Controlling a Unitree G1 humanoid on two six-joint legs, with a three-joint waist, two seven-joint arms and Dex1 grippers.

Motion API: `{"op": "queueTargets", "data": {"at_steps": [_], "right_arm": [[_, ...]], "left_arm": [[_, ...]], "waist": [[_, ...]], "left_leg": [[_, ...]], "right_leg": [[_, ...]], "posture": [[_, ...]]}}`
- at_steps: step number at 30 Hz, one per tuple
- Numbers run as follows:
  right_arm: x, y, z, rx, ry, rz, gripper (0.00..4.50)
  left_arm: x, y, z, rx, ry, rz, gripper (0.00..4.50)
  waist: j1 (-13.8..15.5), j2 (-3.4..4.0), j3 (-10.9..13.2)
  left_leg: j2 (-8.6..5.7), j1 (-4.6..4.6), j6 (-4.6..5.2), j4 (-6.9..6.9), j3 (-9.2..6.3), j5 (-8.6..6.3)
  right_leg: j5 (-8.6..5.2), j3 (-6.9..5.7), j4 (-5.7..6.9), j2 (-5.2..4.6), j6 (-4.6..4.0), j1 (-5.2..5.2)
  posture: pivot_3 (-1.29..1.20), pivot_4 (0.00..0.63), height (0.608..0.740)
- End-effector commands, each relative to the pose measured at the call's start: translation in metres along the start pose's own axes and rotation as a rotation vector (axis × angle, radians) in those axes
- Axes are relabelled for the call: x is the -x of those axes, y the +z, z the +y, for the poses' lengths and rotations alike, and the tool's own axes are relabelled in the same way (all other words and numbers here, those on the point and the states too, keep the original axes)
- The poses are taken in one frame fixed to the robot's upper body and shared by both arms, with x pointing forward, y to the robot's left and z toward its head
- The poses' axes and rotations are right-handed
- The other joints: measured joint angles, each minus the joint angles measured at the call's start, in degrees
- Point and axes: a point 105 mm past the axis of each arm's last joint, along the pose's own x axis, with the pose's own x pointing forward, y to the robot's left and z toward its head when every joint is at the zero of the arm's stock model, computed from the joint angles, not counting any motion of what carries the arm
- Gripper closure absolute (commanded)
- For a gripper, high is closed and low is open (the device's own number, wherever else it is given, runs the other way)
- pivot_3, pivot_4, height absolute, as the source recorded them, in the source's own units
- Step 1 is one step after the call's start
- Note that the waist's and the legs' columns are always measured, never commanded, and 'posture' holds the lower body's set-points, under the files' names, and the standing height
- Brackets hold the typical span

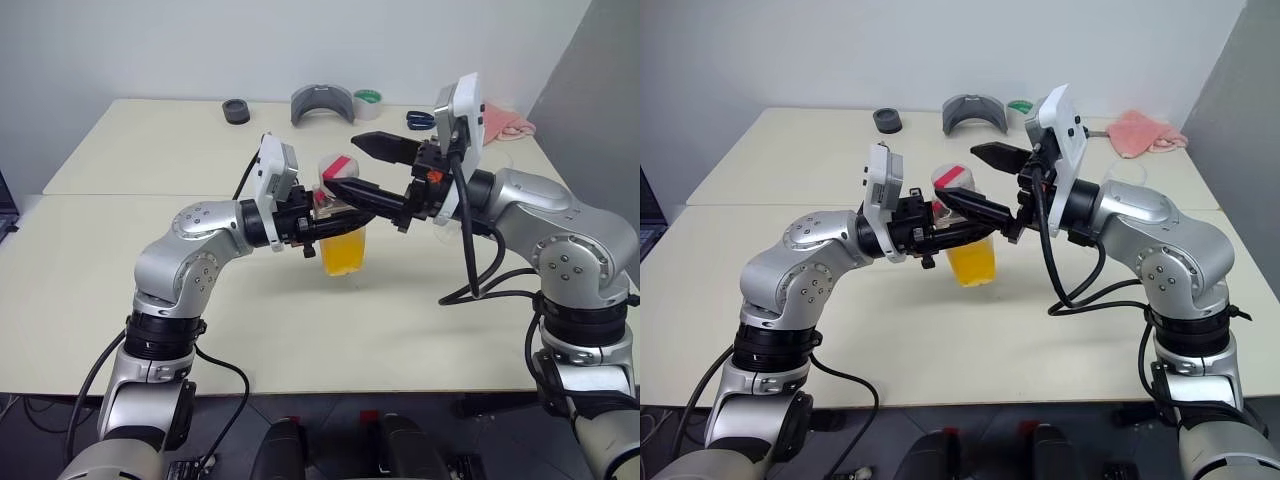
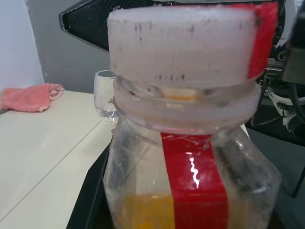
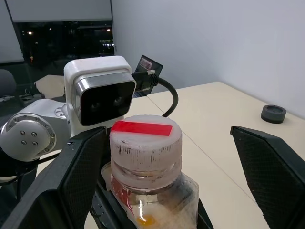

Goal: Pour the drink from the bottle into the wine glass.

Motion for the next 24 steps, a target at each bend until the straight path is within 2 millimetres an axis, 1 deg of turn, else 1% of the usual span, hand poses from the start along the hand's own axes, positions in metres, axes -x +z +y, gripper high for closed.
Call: {"op": "queueTargets", "data": {"at_steps": [1,24], "right_arm": [[-0.001,0.014,-0.001,0.054,-0.004,-0.045,0.07],[-0.012,0.015,0.001,0.062,0.016,-0.054,0.07]], "left_arm": [[-0.003,0.014,-0.007,-0.048,-0.028,-0.034,2.73],[-0.004,0.014,-0.009,-0.046,-0.027,-0.038,2.73]], "waist": [[0.0,0.0,0.0],[0.0,0.0,0.0]], "left_leg": [[0.0,0.0,0.0,0.0,0.0,0.0],[0.0,0.0,0.0,0.0,0.0,0.0]], "right_leg": [[0.0,-0.01,0.0,0.0,0.0,0.0],[0.0,-0.01,0.01,0.0,0.0,0.0]], "posture": [[0.0,0.15,0.74],[0.0,0.15,0.74]]}}
